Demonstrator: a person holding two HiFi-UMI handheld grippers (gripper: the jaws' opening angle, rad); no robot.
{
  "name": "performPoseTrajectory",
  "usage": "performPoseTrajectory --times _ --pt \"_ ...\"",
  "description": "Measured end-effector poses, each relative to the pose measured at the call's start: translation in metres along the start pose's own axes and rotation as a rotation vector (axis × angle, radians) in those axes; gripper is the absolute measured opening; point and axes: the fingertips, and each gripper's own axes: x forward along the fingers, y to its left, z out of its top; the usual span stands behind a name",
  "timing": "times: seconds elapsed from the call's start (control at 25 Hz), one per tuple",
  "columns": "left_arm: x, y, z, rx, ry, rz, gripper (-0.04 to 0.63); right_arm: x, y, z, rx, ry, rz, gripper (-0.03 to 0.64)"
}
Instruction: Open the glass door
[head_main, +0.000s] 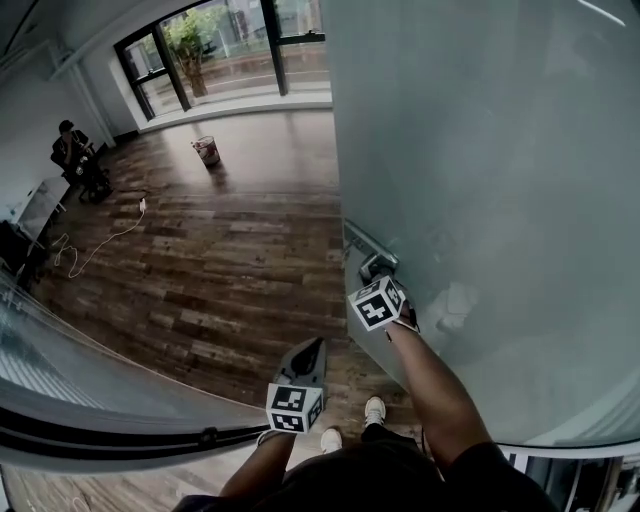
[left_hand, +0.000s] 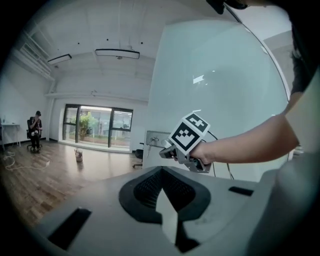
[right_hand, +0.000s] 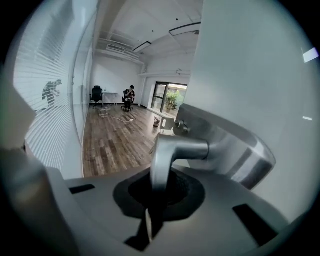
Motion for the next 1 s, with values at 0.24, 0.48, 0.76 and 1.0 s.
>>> performPoseTrajectory --times 0.24,0.48,0.76,1.0 --pt "0.055 -0.019 0.014 0.012 -0.004 -0.006 -0.002 0.02 -0.081 -0.009 0.084 -0.011 0.013 0.014" --pt "0.095 -0.031 0.013 -0.003 0.021 -0.008 -0.002 0.038 -0.162 -0.025 0.169 -0.021 -0.004 0.014" --pt "0.126 -0.028 0.014 -0.015 0.053 0.016 -0.002 0.047 -0.252 -0.047 0.248 -0.005 -0.058 0.014" --pt "0.147 -0.03 0.022 0.018 0.05 0.017 -0.002 0.046 -0.322 -0.07 0.292 0.034 -0.125 0.014"
